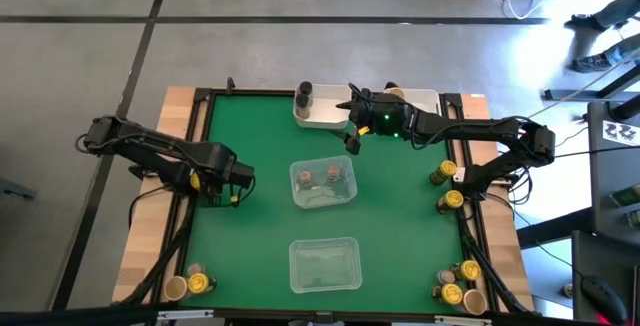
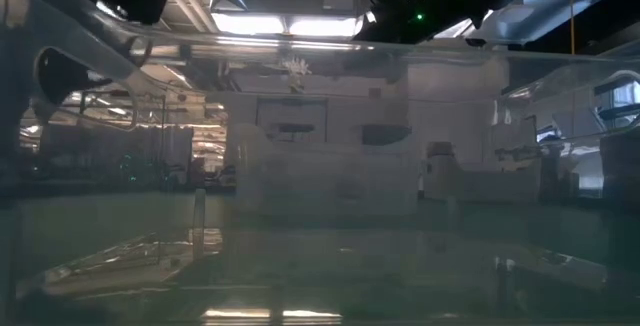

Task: Sort spices by type
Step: Put the middle left yellow seasoning bottle into the bottom transparent bin

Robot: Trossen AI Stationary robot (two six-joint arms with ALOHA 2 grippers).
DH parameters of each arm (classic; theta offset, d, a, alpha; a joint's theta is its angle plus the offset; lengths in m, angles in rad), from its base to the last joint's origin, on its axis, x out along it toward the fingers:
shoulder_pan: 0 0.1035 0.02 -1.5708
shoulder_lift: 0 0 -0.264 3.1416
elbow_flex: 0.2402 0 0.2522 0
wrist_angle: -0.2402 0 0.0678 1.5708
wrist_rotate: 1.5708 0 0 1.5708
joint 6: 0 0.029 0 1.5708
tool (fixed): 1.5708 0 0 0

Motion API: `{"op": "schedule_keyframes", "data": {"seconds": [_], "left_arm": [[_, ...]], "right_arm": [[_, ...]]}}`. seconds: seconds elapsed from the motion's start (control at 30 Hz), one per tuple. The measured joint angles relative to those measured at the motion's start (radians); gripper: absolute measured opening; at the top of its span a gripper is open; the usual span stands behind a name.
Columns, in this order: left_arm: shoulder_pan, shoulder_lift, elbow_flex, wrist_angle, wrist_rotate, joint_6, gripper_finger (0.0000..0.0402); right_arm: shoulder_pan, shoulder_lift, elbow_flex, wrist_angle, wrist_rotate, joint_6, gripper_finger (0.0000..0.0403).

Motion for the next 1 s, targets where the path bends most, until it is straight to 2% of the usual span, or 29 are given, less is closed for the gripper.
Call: {"op": "schedule_keyframes", "data": {"seconds": [0.17,0.43,0.73,1.0], "left_arm": [[0.000,-0.014,0.062,-0.100,-0.017,-0.063,0.0215],[-0.003,-0.098,0.034,-0.104,0.004,-0.163,0.0290],[-0.002,-0.113,-0.036,-0.102,0.054,-0.162,0.0301],[0.019,-0.064,-0.110,-0.097,0.038,-0.128,0.0301]], "right_arm": [[0.000,0.000,0.000,0.000,0.000,0.000,0.0372],[0.000,0.000,0.000,-0.003,0.000,0.000,0.0372],[0.000,0.000,0.000,-0.002,0.000,0.000,0.0372],[0.000,0.000,0.000,0.005,0.000,0.000,0.0372]]}}
